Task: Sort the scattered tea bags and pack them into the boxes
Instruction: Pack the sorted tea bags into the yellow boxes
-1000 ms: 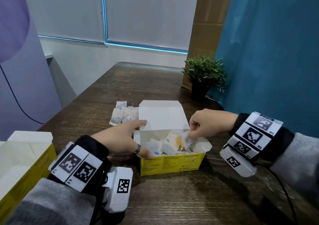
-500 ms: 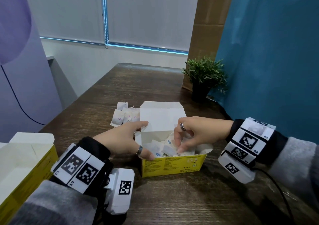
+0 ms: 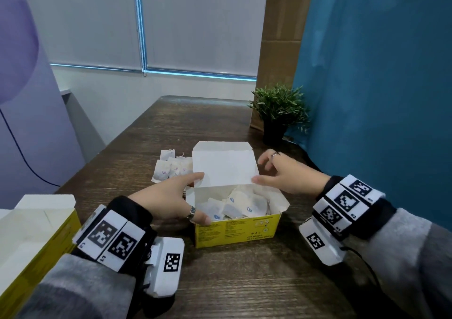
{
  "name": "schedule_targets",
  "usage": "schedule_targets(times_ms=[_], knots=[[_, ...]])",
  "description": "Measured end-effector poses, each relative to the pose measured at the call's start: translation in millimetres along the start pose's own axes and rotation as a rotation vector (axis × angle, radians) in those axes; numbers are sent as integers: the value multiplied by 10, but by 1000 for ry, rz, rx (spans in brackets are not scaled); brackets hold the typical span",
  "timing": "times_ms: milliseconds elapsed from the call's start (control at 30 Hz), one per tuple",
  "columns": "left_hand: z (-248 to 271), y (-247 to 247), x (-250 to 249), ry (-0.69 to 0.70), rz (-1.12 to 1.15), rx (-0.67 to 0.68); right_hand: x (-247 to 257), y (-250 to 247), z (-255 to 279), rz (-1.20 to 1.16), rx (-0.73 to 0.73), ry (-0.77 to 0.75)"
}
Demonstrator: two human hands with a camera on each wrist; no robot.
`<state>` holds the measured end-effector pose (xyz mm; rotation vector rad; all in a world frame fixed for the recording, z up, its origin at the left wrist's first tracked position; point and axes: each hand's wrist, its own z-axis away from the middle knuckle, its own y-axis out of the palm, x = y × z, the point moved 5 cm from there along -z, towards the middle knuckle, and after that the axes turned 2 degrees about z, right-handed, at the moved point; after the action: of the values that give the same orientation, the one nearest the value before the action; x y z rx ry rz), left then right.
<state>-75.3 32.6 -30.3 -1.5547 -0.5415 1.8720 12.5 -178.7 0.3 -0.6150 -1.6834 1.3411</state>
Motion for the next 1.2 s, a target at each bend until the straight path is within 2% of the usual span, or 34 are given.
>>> schedule_targets(times_ms=[67,133,300,400,467,567,700,833,1000,1200], knots=[[12,33,-53,9,-6,6,-187,161,56,-66,197,116],[18,95,-166,27,-52,9,-309,265,115,-128,282,160],[-63,292,-620,100,-146,34,-645,9,191,-114,139,244],[-237,333,-771,119,221,108,-885,-168,218,-122,43,322],[-375,197,-772,89,409,41,-1025,-239,209,-124,-5,360],[-570,-110,-656,-2,490,-108,-1198,-264,187,-168,-49,446],[-775,-390,-398,-121,336,-220,-1303,-218,100,-178,-53,482],[-892,-456,-282,-189,109,-227,-1378,-235,20,-143,-74,465],[-1021,-264,-490,-150,-119,-125,-1455,-309,63,-41,-57,498],[-1453,133,-849,-91,-301,-60,-1499,-329,160,53,-41,567]])
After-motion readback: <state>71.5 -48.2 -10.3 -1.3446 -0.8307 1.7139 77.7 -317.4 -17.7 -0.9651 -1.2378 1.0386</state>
